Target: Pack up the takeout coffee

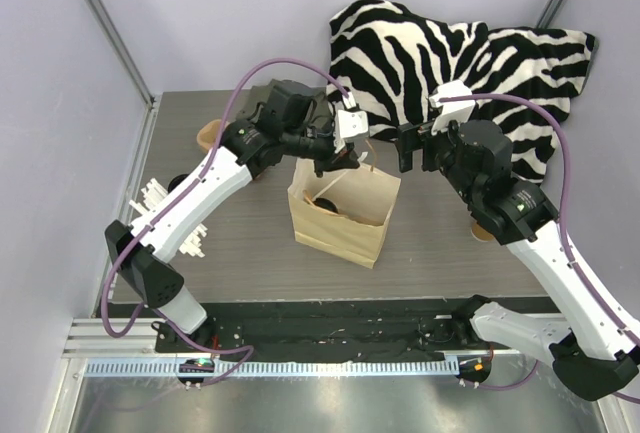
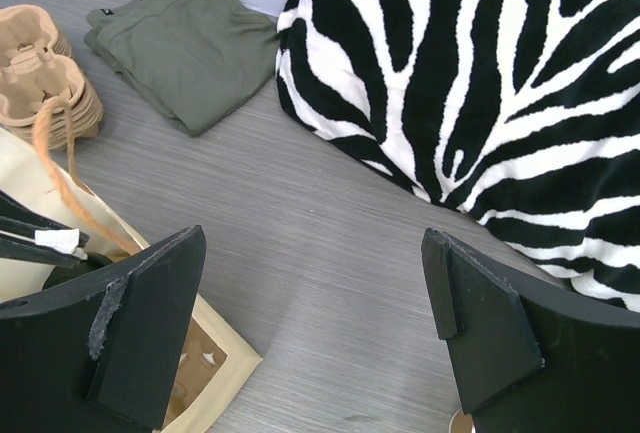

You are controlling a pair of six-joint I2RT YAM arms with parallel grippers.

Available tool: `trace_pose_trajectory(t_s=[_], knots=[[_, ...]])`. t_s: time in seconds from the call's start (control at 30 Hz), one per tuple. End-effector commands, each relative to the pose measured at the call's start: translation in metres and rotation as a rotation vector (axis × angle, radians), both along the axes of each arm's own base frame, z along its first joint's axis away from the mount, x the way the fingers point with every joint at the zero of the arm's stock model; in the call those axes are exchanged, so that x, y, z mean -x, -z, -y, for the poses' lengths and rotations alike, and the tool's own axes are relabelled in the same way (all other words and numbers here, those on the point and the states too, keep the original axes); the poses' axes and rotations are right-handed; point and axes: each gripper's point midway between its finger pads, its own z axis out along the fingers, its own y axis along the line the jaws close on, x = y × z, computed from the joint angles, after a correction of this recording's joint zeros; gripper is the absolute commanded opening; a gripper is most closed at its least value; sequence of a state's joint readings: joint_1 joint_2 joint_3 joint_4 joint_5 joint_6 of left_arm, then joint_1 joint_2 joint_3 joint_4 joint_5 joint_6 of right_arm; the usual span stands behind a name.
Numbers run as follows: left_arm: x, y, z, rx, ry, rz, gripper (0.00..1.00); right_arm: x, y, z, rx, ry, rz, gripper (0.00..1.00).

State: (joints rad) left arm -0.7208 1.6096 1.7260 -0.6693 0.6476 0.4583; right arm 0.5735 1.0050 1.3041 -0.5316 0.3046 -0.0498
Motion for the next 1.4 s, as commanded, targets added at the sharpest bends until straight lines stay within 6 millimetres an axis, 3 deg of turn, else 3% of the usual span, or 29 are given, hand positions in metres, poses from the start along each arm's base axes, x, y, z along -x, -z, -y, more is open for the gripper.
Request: trace_pose_trajectory(t_s=[0.0,0.13,0.5,0.63,0.67,0.73,1.13,1.37], knots=[[0.0,-0.032,0.007,0.073,0.055,0.132,0.0,0.003,-0.025,0.006,-0.039,0.013,0.07,0.98],[0.0,-0.038,0.005,0.067,0.067,0.161,0.0,0.003,-0.023,0.006,-0.038,0.015,0.067,0.98],[0.0,-0.01,-0.001,-0.007,0.1,0.195,0.02,0.002,-0.022,0.006,-0.04,0.014,0.063,0.98],[-0.002,0.004,-0.002,-0.052,0.084,0.198,0.25,0.001,-0.022,0.006,-0.036,0.014,0.059,0.98],[0.0,0.007,-0.003,-0.06,0.089,0.191,0.38,0.002,-0.022,0.006,-0.037,0.014,0.061,0.98],[0.001,0.005,-0.004,-0.061,0.084,0.195,0.5,0.002,-0.022,0.006,-0.037,0.014,0.061,0.98],[0.002,-0.028,-0.011,-0.023,-0.002,0.16,0.58,-0.002,-0.021,0.002,-0.034,0.006,0.055,0.98],[0.002,-0.076,-0.031,0.057,-0.094,0.138,0.61,-0.009,-0.025,-0.006,-0.043,-0.015,0.065,0.98]])
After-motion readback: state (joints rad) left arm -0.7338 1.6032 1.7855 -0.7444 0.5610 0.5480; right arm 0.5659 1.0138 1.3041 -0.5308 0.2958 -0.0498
